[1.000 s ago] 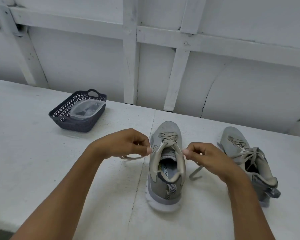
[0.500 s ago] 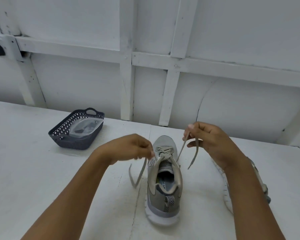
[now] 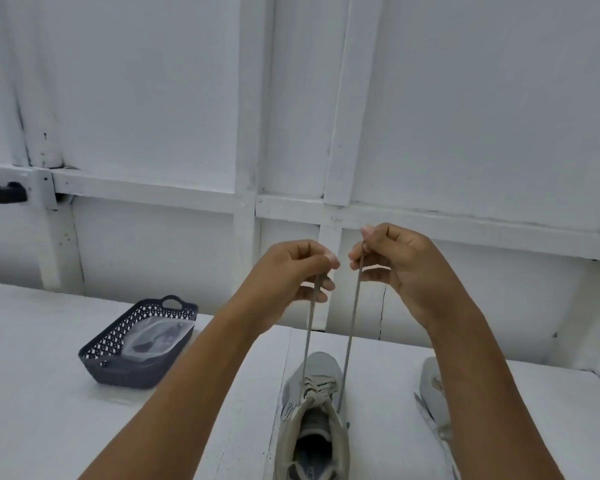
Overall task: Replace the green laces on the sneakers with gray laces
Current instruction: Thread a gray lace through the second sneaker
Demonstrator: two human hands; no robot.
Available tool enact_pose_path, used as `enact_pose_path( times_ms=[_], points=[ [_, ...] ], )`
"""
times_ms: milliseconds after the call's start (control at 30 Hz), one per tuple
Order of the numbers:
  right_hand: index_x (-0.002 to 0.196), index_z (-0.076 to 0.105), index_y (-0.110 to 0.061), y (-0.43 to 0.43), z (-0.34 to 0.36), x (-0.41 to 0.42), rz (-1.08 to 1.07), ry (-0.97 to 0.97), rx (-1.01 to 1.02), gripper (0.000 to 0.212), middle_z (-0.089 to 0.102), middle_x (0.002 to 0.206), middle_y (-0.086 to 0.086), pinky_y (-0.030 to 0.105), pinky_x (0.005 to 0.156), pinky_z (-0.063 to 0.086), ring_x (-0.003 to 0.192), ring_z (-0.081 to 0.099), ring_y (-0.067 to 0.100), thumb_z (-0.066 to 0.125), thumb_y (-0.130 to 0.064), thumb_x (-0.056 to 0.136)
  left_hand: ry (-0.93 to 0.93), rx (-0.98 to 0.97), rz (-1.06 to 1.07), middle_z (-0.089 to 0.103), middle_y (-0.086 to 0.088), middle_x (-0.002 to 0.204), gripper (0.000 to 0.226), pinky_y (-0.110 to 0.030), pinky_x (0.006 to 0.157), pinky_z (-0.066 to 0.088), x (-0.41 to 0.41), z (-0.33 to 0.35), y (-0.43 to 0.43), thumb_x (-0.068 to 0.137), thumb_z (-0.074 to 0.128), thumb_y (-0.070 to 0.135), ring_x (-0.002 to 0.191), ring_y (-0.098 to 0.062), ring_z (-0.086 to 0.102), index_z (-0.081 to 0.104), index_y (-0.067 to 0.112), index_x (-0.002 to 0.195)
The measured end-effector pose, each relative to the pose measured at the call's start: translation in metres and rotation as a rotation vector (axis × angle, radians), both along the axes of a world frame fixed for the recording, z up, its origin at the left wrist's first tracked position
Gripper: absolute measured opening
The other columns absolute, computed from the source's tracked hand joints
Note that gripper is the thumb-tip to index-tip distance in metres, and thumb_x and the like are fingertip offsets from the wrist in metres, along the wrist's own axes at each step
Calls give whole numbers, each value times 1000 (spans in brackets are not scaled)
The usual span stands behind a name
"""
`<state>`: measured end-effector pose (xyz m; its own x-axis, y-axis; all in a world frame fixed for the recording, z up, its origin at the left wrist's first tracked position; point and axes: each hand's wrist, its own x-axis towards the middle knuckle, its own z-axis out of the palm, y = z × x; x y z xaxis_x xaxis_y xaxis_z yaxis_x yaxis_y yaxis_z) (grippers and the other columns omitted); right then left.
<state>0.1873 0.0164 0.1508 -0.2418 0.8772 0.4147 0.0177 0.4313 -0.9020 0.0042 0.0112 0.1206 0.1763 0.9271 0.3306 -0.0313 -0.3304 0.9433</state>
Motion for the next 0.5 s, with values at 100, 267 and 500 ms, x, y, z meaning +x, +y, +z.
enact_pose_path(
  times_ms=[100,267,500],
  points=[
    [78,62,-12,6,4,-5,-44,-99,57,25,68,79,-1,32,73,50,78,63,15,60,-29,96,257,21,-42,67,-3,83,14,-26,66,53,11,-3,0,94,66,21,71,-16,65,72,8,98],
    [81,62,-15,10,-4,-6,-52,-112,63,25,64,80,-5,30,74,49,80,61,11,60,-35,95,299,28,-32,60,-1,70,18,-25,60,48,17,-3,-4,92,69,25,61,-14,53,75,9,95],
    [88,70,-10,13,-62,2,212,-165,-366,46,72,85,14,39,78,50,83,68,28,38,-41,103,2,-44,-118,61,-14,84,30,-27,63,53,-4,-10,0,84,66,29,67,-19,57,77,5,99]
  ],
)
